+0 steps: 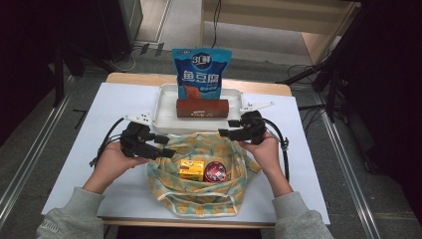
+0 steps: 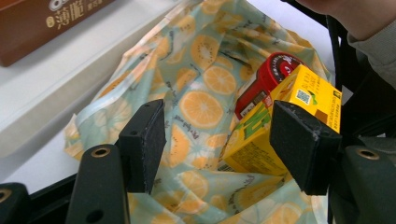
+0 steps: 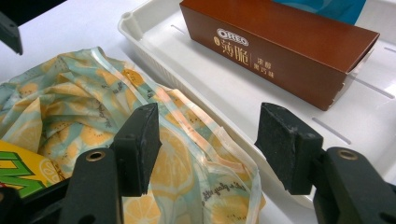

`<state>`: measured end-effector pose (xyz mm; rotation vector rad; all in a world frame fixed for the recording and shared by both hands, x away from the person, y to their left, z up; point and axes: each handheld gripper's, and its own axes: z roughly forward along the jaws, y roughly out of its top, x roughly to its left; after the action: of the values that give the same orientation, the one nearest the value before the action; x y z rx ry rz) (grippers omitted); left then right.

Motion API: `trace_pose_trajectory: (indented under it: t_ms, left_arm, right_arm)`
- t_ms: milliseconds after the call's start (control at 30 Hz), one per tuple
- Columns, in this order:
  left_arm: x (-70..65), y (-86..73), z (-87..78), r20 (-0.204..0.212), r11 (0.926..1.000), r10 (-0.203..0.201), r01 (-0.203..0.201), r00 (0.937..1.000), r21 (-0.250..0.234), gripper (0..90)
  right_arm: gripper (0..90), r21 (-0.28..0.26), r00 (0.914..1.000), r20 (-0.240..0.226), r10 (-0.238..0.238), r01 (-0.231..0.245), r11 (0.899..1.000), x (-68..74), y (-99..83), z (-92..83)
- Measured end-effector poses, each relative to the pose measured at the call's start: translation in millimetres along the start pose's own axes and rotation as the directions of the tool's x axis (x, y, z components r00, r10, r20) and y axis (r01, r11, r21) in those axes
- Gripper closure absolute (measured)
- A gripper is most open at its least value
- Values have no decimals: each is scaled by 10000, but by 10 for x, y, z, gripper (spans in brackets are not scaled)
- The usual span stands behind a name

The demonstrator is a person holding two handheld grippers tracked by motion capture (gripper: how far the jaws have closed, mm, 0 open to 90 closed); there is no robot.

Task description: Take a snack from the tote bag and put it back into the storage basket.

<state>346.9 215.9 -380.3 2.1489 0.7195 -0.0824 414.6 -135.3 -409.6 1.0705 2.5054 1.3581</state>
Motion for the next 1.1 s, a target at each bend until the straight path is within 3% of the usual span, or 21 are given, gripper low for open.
trace_pose_trajectory:
  t_ms: [600, 1000, 1100]
  left_arm:
    - [-233, 48, 85, 323, 9983, 561, -565, 9979, 136, 365]
    - [-371, 66, 182, 698, 9958, 844, -867, 9940, 309, 363]
    - [-425, 66, 246, 823, 9922, 1087, -1132, 9907, 529, 363]
  right_arm:
    - [404, 116, 9999, 85, 133, -134, 9998, -48, -22, 9]
    - [405, 124, 9999, 102, 118, -120, 9999, -46, -22, 10]
    - [405, 131, 9999, 105, 133, -134, 9998, -46, -22, 9]
